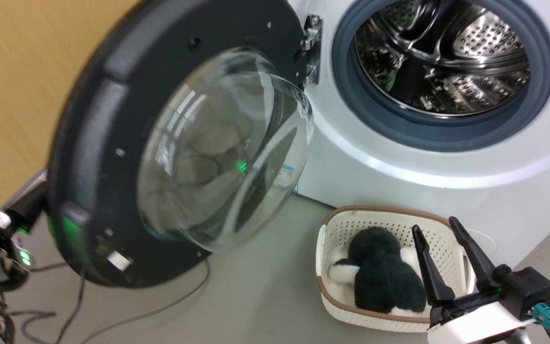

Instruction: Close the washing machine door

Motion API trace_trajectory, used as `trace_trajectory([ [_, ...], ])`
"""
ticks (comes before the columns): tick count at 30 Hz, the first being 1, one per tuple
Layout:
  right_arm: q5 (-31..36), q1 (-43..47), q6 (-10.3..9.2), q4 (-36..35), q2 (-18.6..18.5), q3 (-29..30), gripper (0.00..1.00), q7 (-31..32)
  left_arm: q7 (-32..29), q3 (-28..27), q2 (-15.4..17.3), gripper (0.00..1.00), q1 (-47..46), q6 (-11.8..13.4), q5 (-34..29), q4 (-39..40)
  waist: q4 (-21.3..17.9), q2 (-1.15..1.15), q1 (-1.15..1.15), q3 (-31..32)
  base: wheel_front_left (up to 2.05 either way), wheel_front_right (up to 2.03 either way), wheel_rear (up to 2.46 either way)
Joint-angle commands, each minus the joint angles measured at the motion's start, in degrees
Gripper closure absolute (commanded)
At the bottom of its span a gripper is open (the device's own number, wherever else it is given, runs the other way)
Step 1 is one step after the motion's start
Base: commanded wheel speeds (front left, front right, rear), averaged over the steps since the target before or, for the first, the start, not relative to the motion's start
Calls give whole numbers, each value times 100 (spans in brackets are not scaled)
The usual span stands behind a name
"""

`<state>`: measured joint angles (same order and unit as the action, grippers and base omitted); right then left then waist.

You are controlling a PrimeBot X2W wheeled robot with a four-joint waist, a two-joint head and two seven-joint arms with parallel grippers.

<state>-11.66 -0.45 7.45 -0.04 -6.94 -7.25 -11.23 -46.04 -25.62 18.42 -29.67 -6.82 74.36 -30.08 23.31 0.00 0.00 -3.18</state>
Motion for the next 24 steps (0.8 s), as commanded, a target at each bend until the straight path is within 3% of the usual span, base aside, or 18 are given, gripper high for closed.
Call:
trace_trajectory([
  [1, 1, 54, 3, 45, 51, 49, 0, -55, -294, 119, -152, 100, 256, -51, 143, 240, -52, 0, 0, 104, 0, 0, 0],
  [7, 7, 150, 3, 102, 142, 182, 0, -130, -1010, 411, -383, 100, 979, -15, 335, 1173, -230, 0, 0, 284, 0, 0, 0],
  [13, 42, 194, 3, 98, 173, 256, 0, -136, -1446, 734, -880, 100, 1605, 297, 524, 2166, -547, 0, 0, 344, 0, 0, 0],
  [20, 100, 191, 3, 33, 178, 304, 0, -71, -1630, 1184, -1363, 100, 2140, 619, 697, 3134, -1096, 0, 0, 274, 0, 0, 0],
  [24, 129, 156, 3, -30, 177, 356, 0, -44, -1439, 1499, -1487, 100, 2264, 551, 741, 3435, -1464, 0, 0, 153, 0, 0, 0],
])
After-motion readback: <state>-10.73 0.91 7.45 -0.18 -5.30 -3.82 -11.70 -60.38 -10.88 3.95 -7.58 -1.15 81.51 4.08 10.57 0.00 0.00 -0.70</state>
